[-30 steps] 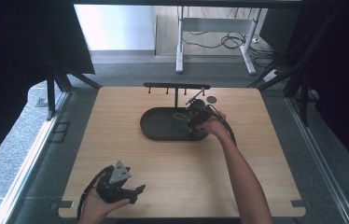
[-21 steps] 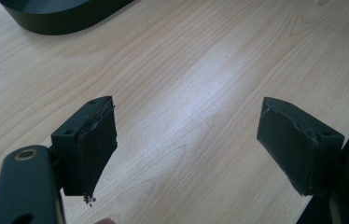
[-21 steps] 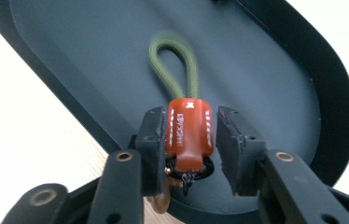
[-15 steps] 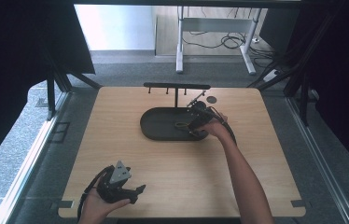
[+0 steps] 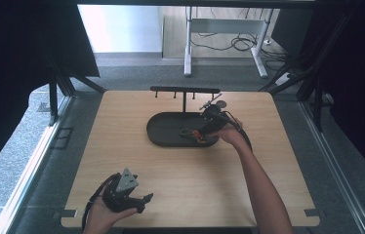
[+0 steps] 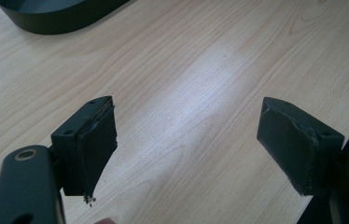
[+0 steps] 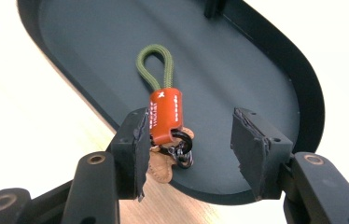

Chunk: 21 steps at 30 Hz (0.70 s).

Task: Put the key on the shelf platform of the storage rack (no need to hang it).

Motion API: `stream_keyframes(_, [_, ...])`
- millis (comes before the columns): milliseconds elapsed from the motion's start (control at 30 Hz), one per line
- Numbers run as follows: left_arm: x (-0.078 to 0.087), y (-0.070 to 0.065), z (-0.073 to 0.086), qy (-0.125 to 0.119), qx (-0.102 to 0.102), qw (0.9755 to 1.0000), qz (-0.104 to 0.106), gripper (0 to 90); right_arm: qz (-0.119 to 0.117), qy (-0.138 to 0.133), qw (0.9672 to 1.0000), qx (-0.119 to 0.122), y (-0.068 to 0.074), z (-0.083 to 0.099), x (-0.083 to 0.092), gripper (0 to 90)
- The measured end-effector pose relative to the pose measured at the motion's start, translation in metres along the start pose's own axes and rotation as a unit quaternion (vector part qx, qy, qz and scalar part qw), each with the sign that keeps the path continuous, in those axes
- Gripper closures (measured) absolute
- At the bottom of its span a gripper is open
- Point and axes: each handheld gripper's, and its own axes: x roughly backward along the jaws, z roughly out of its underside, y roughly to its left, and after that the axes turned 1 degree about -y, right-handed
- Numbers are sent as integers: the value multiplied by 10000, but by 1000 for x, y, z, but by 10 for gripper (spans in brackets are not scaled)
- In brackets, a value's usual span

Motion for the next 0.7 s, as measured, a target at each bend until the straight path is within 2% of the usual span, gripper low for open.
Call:
stream_keyframes(400, [-2,0,0,17,4,10000,5,203,-62,-182,9998,63,9,4,25,441])
stream_keyframes(700, [-2,-1,0,17,-23,10000,1,203,-108,-444,9989,144,16,21,48,442])
